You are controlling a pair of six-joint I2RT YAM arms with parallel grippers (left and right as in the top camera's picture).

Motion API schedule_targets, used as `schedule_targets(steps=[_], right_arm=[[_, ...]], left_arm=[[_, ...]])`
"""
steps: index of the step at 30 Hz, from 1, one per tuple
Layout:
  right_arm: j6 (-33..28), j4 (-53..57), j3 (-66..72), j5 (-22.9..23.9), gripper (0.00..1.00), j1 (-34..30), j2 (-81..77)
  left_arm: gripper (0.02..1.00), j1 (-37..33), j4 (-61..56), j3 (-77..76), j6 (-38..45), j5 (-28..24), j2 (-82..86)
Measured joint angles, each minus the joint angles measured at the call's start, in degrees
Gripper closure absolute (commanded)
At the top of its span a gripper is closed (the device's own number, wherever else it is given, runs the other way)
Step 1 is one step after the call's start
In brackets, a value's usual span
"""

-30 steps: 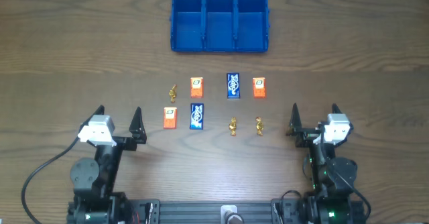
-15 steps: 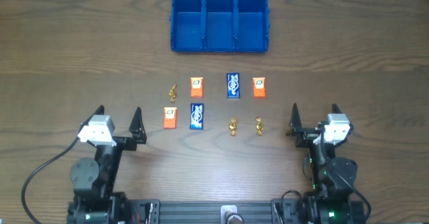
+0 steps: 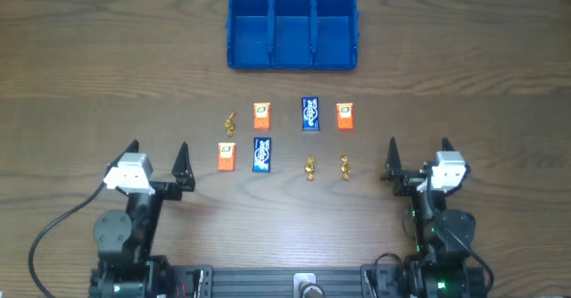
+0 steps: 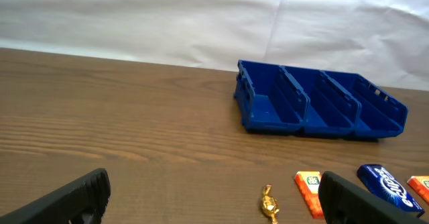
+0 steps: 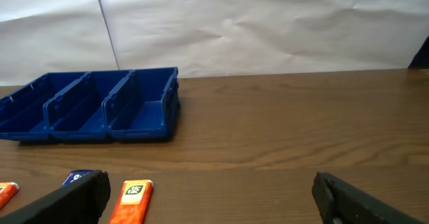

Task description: Sort Candies Into Trays

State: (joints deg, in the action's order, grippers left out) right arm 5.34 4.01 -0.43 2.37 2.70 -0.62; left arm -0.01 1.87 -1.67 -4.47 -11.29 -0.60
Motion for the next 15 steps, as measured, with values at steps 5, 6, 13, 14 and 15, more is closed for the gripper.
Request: schedule_targets(steps=[5,6,13,14,15], right_arm=[[0.0,0.0,0.0,0.0,0.003,0.0,0.0],[0.0,0.0,0.0,0.0,0.003,0.0,0.0],[0.0,0.02,0.0,0.09,0.003,0.0,0.02],[-0.02,-0.02,0.0,0.17,0.003,0.0,0.0],[-0.02,-0.02,0.0,0.22,0.003,0.0,0.09]], left_arm=[[0.018,0.0,0.0,0.0,-0.42,-0.02,0.02],[0.018,0.02,0.33,-0.07,-0.66,-0.24,0.02],[0.02,2.78,17.68,-15.85,-1.53,-5.57,-11.93],[0.02,2.93,21.09,-19.52,-1.55,-5.99,-15.15],[0.018,3.04,24.04,-22.77,-1.6,-6.38,-18.49]])
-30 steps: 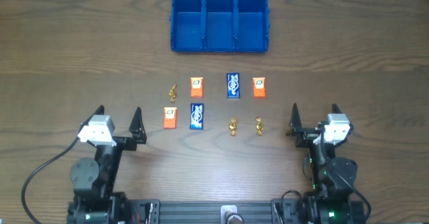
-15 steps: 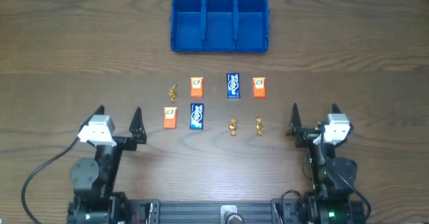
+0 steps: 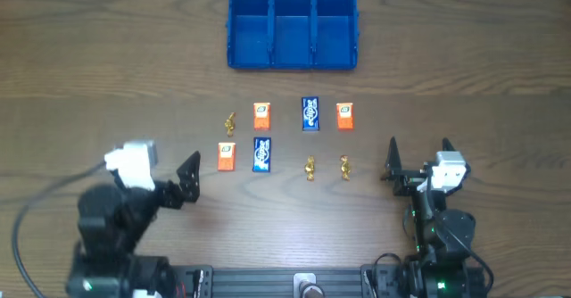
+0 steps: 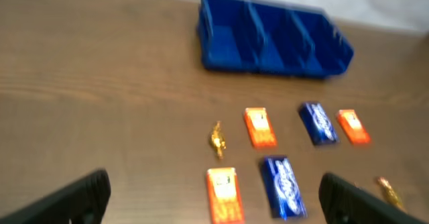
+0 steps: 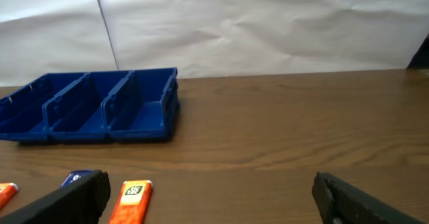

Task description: Sort Candies Into Trays

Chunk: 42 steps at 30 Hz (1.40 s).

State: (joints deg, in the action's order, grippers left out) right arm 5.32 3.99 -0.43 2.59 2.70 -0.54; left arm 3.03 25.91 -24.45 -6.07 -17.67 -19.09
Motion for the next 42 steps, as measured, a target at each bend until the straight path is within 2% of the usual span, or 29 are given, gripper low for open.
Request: schedule_targets(steps=[6,9,15,26,30,34,39,42], right_arm=[[0.0,0.0,0.0,0.04,0.003,0.0,0.02],[-0.02,0.02,0.0,0.15,0.003,0.0,0.07],[-0.02,0.02,0.0,0.2,0.003,0.0,0.07],[-0.02,0.04,0.0,0.2,0.003,0.0,0.07],[-0.02,0.04,0.0,0.2,0.003,0.0,0.07],[-0.02,0.04,0.0,0.2,0.003,0.0,0.07],[-0.02,0.04,0.0,0.2,0.003,0.0,0.07],[-0.02,0.04,0.0,0.2,0.003,0.0,0.07]], left_arm=[[0.018,5.14,8.9,-17.29,-0.61,1.81,-27.98],[0.018,11.21,11.06,-25.03,-3.3,6.1,-45.99],[0.018,16.55,10.6,-28.5,-6.67,8.02,-66.53],[0.018,18.32,9.66,-28.52,-9.81,10.56,-78.75],[0.073,18.4,9.42,-28.76,-10.27,11.43,-79.49],[0.185,18.67,9.35,-28.81,-10.49,12.52,-79.71],[0.209,20.41,9.31,-28.81,-11.37,14.25,-79.93],[0.308,20.68,9.22,-28.81,-12.09,14.62,-79.93]])
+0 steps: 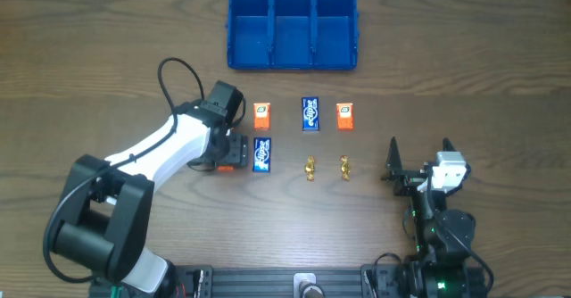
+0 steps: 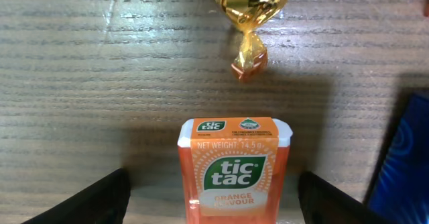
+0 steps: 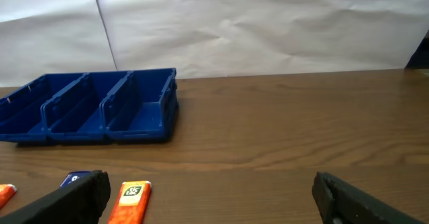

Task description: Sort Candies Into Trays

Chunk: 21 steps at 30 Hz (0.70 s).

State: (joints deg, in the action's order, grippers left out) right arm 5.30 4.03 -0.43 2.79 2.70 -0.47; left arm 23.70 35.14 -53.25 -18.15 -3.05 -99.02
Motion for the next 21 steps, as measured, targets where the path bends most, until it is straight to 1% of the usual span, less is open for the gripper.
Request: schedule_targets(steps=[3,7,8,13,15,17,21], right_arm=[[0.0,-0.02,0.0,0.0,0.003,0.0,0.0],[0.0,0.0,0.0,0.0,0.003,0.0,0.0],[0.02,0.0,0.0,0.0,0.003,0.0,0.0],[0.0,0.0,0.0,0.0,0.003,0.0,0.0],[0.02,-0.02,0.0,0.0,0.003,0.0,0.0],[0.0,0.0,0.0,0.0,0.003,0.0,0.0],[0.0,0.0,0.0,0.0,0.005,0.0,0.0]], left_arm=[[0.404,0.37,-0.02,0.0,-0.98,0.07,-0.04],[0.489,0.96,-0.04,0.0,-1.75,0.22,-0.09],[0.529,0.96,-0.04,0.0,-1.75,0.22,-0.09],[0.645,0.96,-0.04,0.0,-2.75,0.26,-0.09],[0.656,0.96,-0.11,0.0,-3.1,0.26,-0.09],[0.691,0.96,-0.63,0.0,-3.13,0.24,-0.09],[0.695,0.98,-0.04,-1.05,-4.5,0.17,-0.26]])
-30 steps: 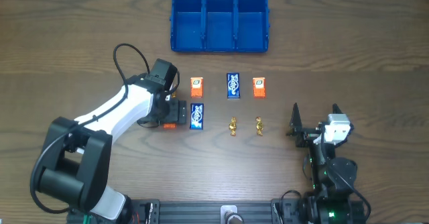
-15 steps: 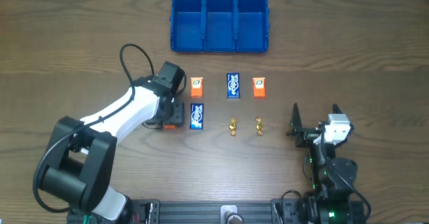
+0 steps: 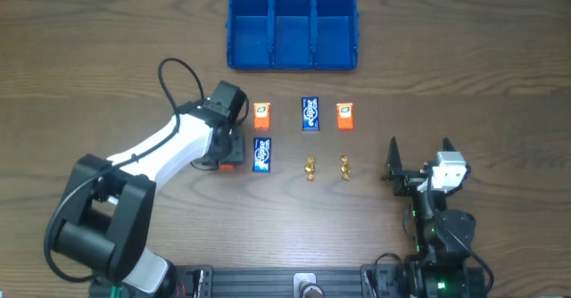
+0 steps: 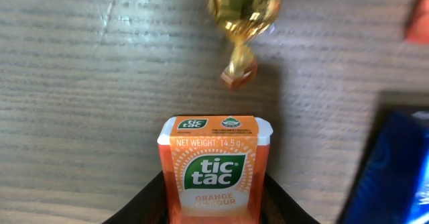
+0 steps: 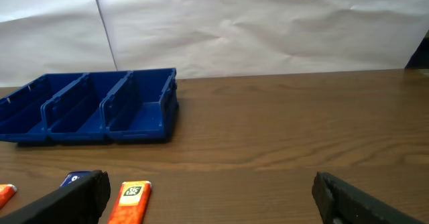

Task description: Sort Candies Into Trays

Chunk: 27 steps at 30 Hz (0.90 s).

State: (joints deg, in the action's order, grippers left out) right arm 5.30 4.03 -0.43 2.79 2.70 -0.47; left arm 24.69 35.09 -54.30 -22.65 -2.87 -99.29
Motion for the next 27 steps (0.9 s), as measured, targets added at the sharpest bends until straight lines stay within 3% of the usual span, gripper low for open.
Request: schedule_targets(steps=[4,11,18,27], right_arm=[[0.0,0.0,0.0,-0.02,0.003,0.0,0.0],[0.0,0.0,0.0,0.0,0.003,0.0,0.0],[-0.02,0.0,0.0,0.0,0.003,-0.02,0.0],[-0.02,-0.02,0.0,0.0,0.003,-0.02,0.0]], left_arm=[[0.693,0.68,5.01,-8.22,-1.44,0.61,-0.37],[0.693,1.66,15.43,-41.11,-2.4,7.56,-3.61],[0.669,-0.42,26.08,-79.91,0.63,10.03,-28.96],[0.66,-4.17,26.47,-89.26,2.01,6.38,-43.63]])
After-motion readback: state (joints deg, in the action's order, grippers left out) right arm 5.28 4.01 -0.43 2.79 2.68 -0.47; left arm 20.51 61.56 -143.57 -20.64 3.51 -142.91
